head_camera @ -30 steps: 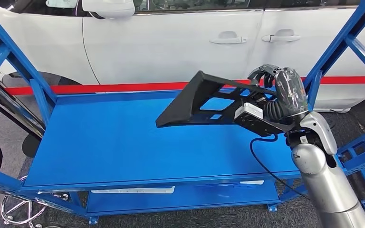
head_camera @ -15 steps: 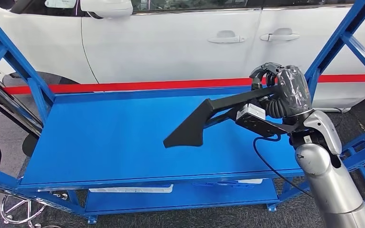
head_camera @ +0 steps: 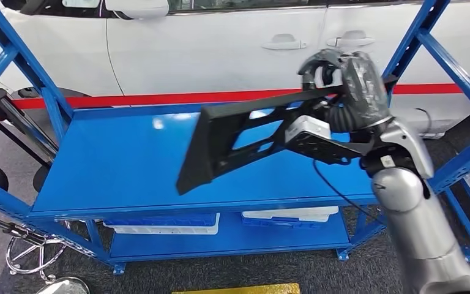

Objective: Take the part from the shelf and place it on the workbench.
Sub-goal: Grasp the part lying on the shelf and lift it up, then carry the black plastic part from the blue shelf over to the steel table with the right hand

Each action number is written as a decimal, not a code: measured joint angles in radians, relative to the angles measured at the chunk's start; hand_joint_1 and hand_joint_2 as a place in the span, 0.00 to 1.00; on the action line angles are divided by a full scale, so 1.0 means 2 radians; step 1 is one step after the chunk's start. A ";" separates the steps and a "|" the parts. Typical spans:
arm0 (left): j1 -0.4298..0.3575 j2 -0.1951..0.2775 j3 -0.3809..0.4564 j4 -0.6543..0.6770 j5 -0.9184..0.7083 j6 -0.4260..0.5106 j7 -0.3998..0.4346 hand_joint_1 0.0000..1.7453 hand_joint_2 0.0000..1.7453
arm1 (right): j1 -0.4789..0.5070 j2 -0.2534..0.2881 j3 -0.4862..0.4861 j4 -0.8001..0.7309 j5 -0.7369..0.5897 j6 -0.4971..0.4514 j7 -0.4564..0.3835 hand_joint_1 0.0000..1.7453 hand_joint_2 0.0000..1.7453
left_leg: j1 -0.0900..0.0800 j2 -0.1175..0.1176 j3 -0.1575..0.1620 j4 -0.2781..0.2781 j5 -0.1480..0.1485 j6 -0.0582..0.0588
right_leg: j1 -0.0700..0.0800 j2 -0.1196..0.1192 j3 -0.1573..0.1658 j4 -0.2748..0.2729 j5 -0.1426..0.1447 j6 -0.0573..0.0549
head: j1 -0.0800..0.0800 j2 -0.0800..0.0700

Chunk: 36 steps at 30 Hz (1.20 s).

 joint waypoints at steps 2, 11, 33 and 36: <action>-0.002 0.008 -0.002 0.000 0.002 -0.005 0.004 0.00 1.00 | -0.013 0.027 0.020 0.009 0.003 -0.003 0.006 1.00 1.00 | 0.000 0.003 -0.012 -0.001 0.011 0.003 | -0.002 0.000 -0.013 0.054 -0.048 0.003 | 0.000 0.000; 0.001 0.020 -0.006 0.000 0.002 -0.006 0.008 0.00 1.00 | -0.030 0.068 0.038 0.029 -0.004 -0.008 0.007 1.00 1.00 | 0.003 -0.001 -0.065 0.023 0.040 -0.017 | -0.004 0.001 0.078 -0.015 -0.044 0.003 | 0.000 0.000; -0.002 0.039 -0.043 0.000 -0.023 -0.025 0.016 0.00 1.00 | -0.082 0.109 0.090 0.049 -0.067 0.030 0.021 1.00 1.00 | 0.004 -0.001 -0.003 -0.006 0.006 -0.004 | 0.000 0.001 -0.026 0.063 -0.048 0.002 | 0.000 0.000; -0.001 0.039 -0.044 0.000 -0.025 -0.026 0.017 0.00 1.00 | -0.082 0.109 0.093 0.052 -0.067 0.030 0.021 1.00 1.00 | 0.003 0.001 -0.028 0.000 0.021 -0.005 | 0.000 0.001 -0.022 0.120 -0.053 0.001 | 0.000 0.000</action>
